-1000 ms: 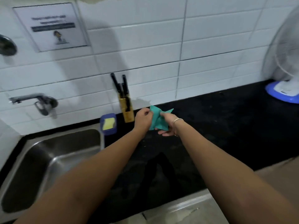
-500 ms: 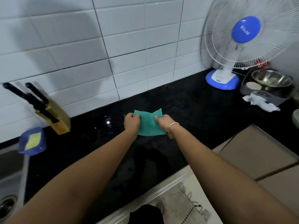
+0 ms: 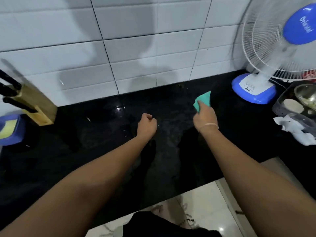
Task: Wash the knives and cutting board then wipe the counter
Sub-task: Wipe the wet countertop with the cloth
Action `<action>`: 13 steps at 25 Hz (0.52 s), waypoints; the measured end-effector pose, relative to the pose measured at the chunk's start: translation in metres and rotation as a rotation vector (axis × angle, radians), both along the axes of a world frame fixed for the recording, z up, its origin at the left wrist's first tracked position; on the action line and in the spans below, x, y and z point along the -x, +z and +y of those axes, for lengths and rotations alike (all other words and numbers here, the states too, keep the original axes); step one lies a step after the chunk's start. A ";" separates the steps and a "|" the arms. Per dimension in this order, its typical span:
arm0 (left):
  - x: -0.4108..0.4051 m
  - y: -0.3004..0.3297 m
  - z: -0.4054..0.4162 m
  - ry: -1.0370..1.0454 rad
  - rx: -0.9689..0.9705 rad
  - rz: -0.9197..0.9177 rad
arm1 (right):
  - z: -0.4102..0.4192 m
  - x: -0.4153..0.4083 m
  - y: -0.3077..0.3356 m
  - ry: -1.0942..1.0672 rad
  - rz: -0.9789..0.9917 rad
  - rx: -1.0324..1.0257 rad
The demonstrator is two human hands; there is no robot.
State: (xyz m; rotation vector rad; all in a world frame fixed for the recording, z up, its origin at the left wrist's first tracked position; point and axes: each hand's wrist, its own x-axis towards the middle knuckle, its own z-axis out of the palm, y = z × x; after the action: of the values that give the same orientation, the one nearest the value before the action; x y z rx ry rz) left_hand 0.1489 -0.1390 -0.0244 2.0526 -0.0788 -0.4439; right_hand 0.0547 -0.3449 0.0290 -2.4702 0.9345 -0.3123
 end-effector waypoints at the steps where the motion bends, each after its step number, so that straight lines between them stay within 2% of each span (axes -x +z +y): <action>1: 0.002 -0.003 -0.002 0.002 -0.015 -0.014 | -0.007 0.010 -0.013 0.150 0.110 0.151; 2: 0.006 -0.006 -0.003 0.010 -0.033 -0.029 | -0.011 0.024 -0.028 0.299 0.232 0.240; 4: 0.019 -0.011 -0.004 0.040 -0.081 -0.053 | -0.011 0.059 -0.056 0.484 0.438 0.285; 6: 0.039 -0.016 -0.004 0.067 -0.174 -0.107 | -0.015 0.081 -0.073 0.564 0.459 0.298; 9: 0.078 -0.035 0.002 0.030 -0.529 -0.231 | -0.032 0.068 -0.085 0.489 0.273 0.153; 11: 0.105 -0.051 0.012 0.058 -0.703 -0.146 | -0.039 0.049 -0.093 0.461 0.335 -0.007; 13: 0.129 -0.068 0.028 0.052 -0.790 -0.010 | -0.033 0.046 -0.106 0.455 0.435 -0.048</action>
State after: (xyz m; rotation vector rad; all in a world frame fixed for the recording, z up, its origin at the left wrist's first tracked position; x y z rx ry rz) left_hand 0.0197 -0.1115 -0.0923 2.8215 0.1723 -0.4770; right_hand 0.0085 -0.3780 -0.0773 -2.6617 0.4933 0.4077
